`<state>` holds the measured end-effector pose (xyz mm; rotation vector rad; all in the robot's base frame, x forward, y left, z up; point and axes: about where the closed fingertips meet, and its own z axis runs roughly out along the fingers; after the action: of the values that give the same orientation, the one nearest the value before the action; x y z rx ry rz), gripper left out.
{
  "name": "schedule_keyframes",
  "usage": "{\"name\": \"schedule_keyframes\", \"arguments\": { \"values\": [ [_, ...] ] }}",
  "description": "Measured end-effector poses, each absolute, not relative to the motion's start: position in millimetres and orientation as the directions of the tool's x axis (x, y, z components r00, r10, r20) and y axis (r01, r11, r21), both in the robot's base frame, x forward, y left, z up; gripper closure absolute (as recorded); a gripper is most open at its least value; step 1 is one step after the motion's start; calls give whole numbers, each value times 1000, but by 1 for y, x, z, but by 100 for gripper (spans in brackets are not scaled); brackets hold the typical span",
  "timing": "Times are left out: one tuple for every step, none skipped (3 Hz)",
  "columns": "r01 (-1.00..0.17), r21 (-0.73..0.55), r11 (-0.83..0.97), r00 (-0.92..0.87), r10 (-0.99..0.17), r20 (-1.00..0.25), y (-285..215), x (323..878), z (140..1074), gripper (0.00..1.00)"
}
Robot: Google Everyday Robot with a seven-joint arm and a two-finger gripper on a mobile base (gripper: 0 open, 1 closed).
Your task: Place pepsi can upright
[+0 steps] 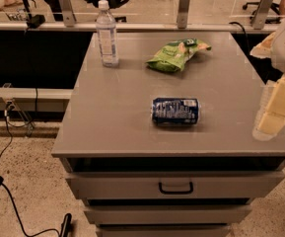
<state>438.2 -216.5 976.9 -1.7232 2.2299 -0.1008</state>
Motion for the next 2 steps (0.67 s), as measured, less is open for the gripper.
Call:
{"name": "schedule_keyframes", "arguments": {
  "values": [
    [-930,-248,270,-221,-953,-207,-216,438,977,0],
    [-949,-250,195,-148,-970,-195,-190,448,983,0]
  ]
}}
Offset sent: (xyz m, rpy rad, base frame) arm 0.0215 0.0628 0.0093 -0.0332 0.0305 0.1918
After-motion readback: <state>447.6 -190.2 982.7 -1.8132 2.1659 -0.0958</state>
